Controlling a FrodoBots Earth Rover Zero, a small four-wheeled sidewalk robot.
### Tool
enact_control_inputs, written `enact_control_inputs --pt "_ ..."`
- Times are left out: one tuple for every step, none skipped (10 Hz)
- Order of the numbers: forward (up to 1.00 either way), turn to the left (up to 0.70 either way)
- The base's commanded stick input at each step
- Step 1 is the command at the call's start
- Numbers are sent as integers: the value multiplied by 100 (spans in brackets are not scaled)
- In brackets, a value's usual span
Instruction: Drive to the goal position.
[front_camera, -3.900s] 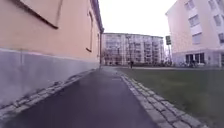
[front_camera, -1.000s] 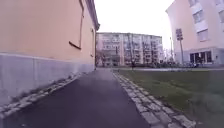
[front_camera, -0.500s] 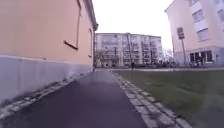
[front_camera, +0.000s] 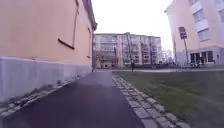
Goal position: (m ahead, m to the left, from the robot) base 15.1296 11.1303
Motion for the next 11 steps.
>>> enact_control_inputs --pt "85 32" --pt "85 34" --pt "85 34" --pt "85 34" --pt "85 34" --pt "85 18" --pt "85 0" --pt "85 0" --pt "85 0" --pt "85 0" --pt "85 0"
